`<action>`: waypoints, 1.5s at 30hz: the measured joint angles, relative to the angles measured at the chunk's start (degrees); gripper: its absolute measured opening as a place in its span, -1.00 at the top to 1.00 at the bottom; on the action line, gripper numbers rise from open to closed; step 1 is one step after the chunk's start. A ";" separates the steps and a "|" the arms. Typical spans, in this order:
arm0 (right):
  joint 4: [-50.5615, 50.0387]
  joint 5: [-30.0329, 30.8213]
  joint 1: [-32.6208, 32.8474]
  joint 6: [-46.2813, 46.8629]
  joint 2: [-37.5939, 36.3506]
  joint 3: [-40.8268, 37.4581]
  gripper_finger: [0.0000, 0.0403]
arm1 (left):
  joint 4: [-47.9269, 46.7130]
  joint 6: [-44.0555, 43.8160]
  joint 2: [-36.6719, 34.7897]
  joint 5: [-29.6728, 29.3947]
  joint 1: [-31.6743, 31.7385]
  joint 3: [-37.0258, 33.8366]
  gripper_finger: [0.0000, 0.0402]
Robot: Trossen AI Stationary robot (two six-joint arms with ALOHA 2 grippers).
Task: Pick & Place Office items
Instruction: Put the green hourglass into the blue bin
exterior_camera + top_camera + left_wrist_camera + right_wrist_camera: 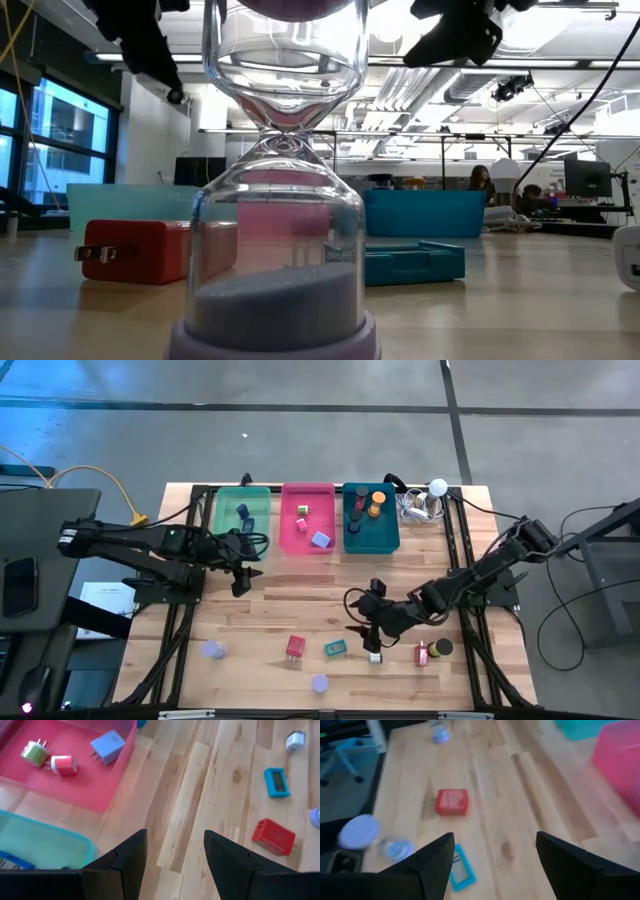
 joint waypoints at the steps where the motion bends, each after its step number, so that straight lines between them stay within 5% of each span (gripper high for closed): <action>1: 0.01 1.17 0.11 -0.40 0.00 0.00 -0.34 | 0.02 0.00 0.00 0.01 0.00 -0.24 0.05; 7: 5.22 3.35 0.33 -8.28 1.20 -0.13 -0.34 | 0.06 -0.05 0.00 -0.10 0.04 -0.94 0.05; 15: 11.87 -9.58 -1.94 -12.39 1.79 -0.07 -0.34 | 0.15 -0.13 0.00 -0.10 0.02 -0.94 0.05; 20: 12.35 -9.30 -3.22 -12.90 1.79 -0.07 -0.34 | 0.14 -0.13 0.00 -0.05 0.02 -0.94 0.05; 30: 3.16 -19.03 -2.83 1.98 1.79 -0.07 -0.34 | 0.14 -0.13 0.00 0.01 0.02 -0.94 0.05; 45: -30.71 -29.29 -5.04 29.05 1.77 -0.07 -0.34 | 0.14 -0.12 0.00 0.01 0.02 -0.94 0.05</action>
